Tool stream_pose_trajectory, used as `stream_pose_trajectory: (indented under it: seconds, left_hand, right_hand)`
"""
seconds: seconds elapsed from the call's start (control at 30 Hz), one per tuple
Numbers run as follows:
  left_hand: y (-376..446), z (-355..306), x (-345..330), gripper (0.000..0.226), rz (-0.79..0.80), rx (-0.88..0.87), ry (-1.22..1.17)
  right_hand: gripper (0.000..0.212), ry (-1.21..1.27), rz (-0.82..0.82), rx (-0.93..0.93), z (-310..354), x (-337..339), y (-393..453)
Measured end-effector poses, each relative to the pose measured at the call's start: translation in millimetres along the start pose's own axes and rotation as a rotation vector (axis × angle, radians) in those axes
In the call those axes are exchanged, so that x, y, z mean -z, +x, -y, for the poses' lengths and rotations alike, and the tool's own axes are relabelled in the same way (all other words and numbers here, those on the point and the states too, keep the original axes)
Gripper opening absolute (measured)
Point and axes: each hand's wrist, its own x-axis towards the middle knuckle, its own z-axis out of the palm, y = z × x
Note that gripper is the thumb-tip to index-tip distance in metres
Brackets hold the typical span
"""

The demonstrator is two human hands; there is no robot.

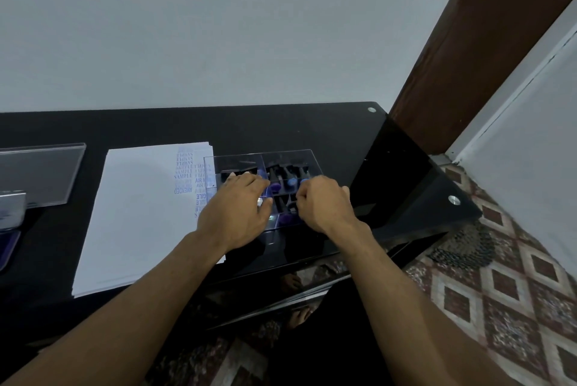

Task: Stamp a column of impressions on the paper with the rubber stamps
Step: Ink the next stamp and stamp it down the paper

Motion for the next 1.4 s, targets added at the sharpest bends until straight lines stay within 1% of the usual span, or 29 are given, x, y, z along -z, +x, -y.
stream_pose_trajectory:
  seconds: [0.07, 0.2, 0.3, 0.57, 0.63, 0.77, 0.87, 0.93, 1.1, 1.23, 1.33, 1.4]
  left_hand:
    - [0.2, 0.2, 0.0, 0.044, 0.009, 0.002, 0.002]
    - [0.5, 0.9, -0.1, 0.045, 0.022, 0.006, 0.012]
    - [0.4, 0.3, 0.3, 0.045, 0.028, 0.008, 0.012]
    - [-0.2, -1.2, 7.1, 0.042, 0.022, 0.010, -0.005]
    - [-2.8, 3.0, 13.7, 0.042, 0.009, 0.026, -0.011]
    - [-23.4, 28.0, 35.0, 0.053, -0.039, 0.071, -0.014]
    - [-46.6, 52.4, 53.2, 0.053, -0.071, 0.112, 0.045]
    - [-62.9, 68.2, 66.6, 0.052, -0.075, 0.178, 0.077]
    - [-116.0, 114.5, 97.5, 0.054, -0.116, 0.314, 0.126]
    - [-158.3, 148.4, 123.3, 0.054, -0.130, 0.432, 0.162]
    - [-185.0, 166.1, 137.0, 0.057, -0.154, 0.490, 0.170]
    - [-204.0, 181.3, 144.4, 0.062, -0.165, 0.526, 0.186]
  right_hand:
    - [0.011, 0.039, -0.044, 0.011, -1.1, -1.7, -0.7]
    - [0.022, 0.168, -0.118, 0.029, -2.2, -8.2, -4.6]
    - [0.019, 0.258, -0.176, 0.021, -2.2, -10.4, -9.0]
    - [0.016, 0.325, -0.265, 0.063, 7.2, -5.1, -19.6]
    - [0.014, 0.334, -0.286, 0.085, 15.3, -2.1, -21.8]
    - [0.013, 0.321, -0.326, 0.140, 44.0, -0.6, -25.4]
    - [0.008, 0.345, -0.338, 0.207, 76.7, -4.9, -27.9]
    - [0.009, 0.373, -0.331, 0.256, 101.8, -9.9, -29.0]
    - [0.019, 0.425, -0.232, 0.363, 168.7, -25.7, -40.1]
    - [0.022, 0.483, -0.158, 0.460, 221.6, -43.9, -49.4]
    - [0.024, 0.503, -0.123, 0.530, 252.6, -55.3, -55.8]
    - [0.024, 0.520, -0.084, 0.587, 275.5, -62.7, -61.3]
